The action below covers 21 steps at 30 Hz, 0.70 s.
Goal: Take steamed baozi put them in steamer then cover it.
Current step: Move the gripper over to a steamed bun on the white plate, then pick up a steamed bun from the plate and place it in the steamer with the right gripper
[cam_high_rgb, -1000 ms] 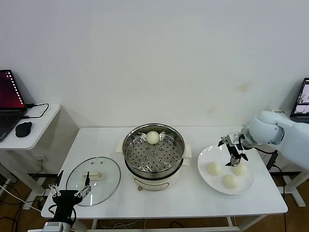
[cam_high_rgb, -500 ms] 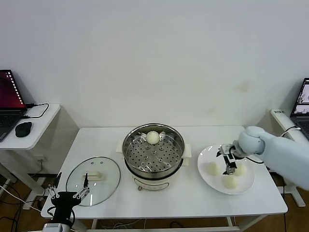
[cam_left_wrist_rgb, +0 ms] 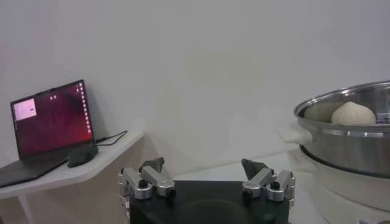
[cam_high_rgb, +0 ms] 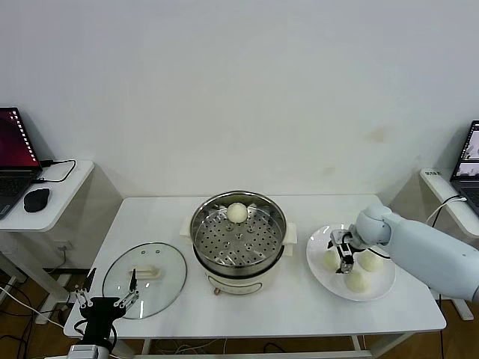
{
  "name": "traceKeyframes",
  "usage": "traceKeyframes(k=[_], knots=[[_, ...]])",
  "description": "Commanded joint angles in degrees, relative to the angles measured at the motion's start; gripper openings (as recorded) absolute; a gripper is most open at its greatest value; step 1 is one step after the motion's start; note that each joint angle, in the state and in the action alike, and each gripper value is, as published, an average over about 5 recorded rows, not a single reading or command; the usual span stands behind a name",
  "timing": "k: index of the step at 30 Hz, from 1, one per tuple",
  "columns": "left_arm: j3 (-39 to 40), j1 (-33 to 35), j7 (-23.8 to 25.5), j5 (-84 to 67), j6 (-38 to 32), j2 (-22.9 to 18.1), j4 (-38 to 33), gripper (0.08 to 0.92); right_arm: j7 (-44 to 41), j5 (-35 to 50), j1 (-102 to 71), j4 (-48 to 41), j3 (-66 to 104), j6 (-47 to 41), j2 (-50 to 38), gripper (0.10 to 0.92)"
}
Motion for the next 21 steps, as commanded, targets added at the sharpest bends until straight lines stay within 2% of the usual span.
traceKeyframes(k=[1,10,15,21], knots=[[0.13,-0.01,-0.06,0.11,-0.06,-0.09,0.15,0.823,0.10,-0.81,-1.50,-2.43,1.50,0.23,1.81,0.696],[0.19,0.01,-0.16,0.19,-0.19,-0.14,0.00,0.823,-0.69,0.51,1.38,-0.13,1.47,-0.64,0.43,0.561],[0.26,-0.13,-0.10,0.20,-0.16,0.21,-0.15,0.823,-2.08,5.23,11.28,5.27,-1.79,-2.69,-3.41,0.557],[0.88,-1.12,0.00,0.15,-0.01,0.78,-0.25,0.823,-2.62,15.19,31.05,11.56,-11.97,-5.59,-4.35,0.570]])
